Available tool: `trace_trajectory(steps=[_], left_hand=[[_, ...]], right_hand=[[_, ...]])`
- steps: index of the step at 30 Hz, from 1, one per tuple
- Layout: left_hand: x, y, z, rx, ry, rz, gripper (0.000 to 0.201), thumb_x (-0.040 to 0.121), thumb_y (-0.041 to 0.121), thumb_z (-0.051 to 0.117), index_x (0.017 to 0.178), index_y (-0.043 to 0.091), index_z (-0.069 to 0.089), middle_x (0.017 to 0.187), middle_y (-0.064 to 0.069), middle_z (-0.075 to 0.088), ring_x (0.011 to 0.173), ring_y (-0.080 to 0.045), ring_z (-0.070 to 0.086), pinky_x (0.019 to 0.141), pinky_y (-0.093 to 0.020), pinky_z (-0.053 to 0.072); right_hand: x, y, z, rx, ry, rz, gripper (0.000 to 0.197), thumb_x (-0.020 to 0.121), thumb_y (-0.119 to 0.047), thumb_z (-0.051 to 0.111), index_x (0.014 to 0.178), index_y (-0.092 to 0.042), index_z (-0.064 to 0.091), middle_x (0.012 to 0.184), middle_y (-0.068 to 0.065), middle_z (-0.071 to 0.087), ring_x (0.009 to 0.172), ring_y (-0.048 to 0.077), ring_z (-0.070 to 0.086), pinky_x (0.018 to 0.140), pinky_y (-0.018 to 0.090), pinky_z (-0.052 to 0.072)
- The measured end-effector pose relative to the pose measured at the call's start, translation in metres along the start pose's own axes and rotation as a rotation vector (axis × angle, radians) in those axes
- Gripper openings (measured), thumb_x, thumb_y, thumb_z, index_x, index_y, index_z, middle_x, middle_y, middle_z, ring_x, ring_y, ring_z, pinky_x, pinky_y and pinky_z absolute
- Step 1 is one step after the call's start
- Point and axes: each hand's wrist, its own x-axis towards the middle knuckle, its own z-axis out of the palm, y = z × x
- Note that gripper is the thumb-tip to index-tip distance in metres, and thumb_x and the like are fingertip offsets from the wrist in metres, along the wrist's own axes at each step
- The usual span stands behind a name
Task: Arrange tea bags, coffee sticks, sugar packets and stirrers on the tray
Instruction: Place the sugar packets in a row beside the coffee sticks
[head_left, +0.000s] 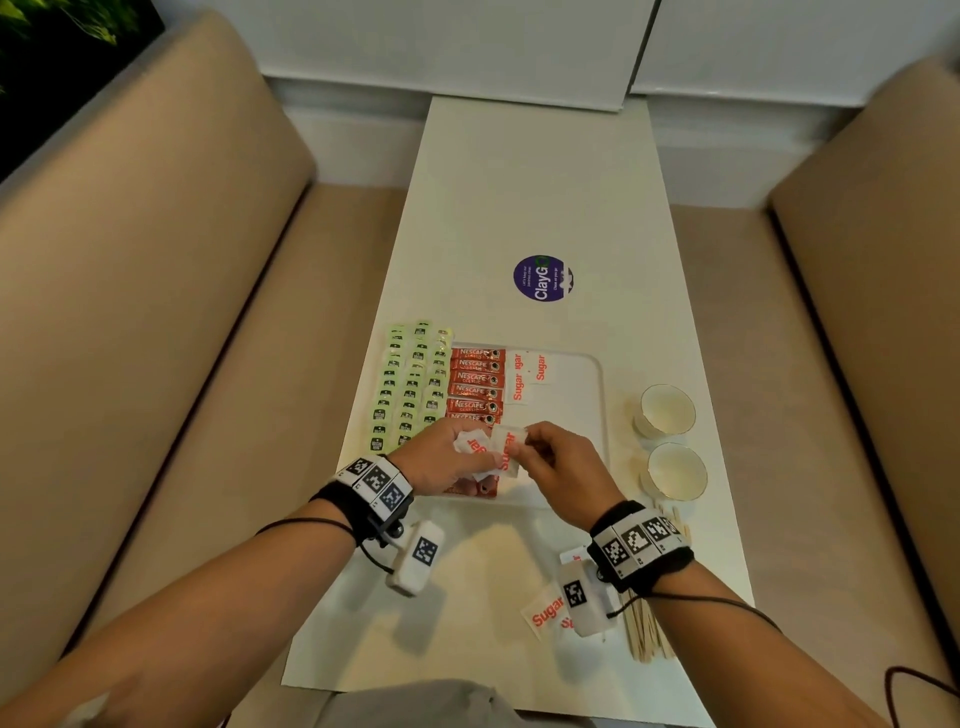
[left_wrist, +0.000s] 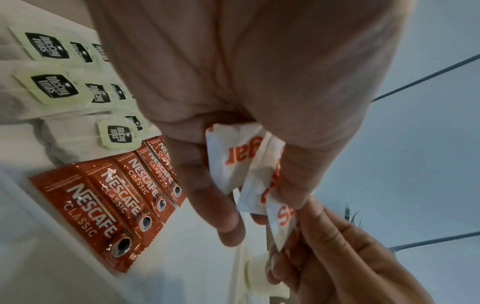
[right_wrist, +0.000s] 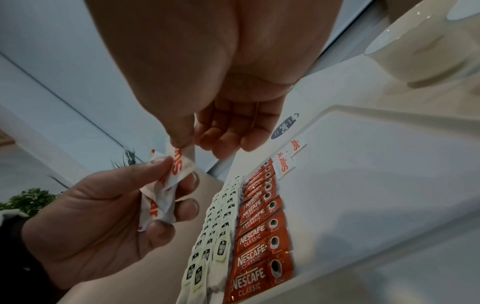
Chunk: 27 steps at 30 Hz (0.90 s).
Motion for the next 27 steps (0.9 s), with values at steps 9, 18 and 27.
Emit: trace_trajectory(steps=[9,18,27], left_hand=[[0.019,0.011,-0.009,0.067,0.027,0.007,0.024,0.092,0.016,0.073,0.116,0.016,0.069,0.101,-0.009,0.077,0.084,-0.029,0.074,0.077,-0.05,0.059],[0.05,0.014,-0.022,0.148,0.099,-0.052,0.012,0.094,0.01,0.065,0.105,0.008,0.069,0.091,-0.018,0.076,0.079,-0.032,0.073,0.078,-0.047,0.06],[0.083,0.011,-0.024,0.222,0.086,-0.12,0.024,0.095,0.007,0.059,0.117,0.015,0.064,0.093,-0.013,0.072,0.064,-0.015,0.068,0.051,-0.025,0.051]], right_hand=[[0.013,0.013,0.003,0.042,0.003,0.09,0.017,0.099,-0.034,0.062,0.085,-0.025,0.066,0.08,0.0,0.07,0.075,0.019,0.067,0.073,0.034,0.056],[0.055,0.035,-0.015,0.018,0.045,0.204,0.021,0.103,-0.032,0.055,0.092,-0.017,0.065,0.088,-0.007,0.07,0.074,0.01,0.067,0.062,0.014,0.046],[0.108,0.076,-0.023,-0.22,0.124,0.385,0.023,0.103,-0.029,0.052,0.101,-0.012,0.068,0.106,0.004,0.072,0.09,0.021,0.064,0.078,0.032,0.052]])
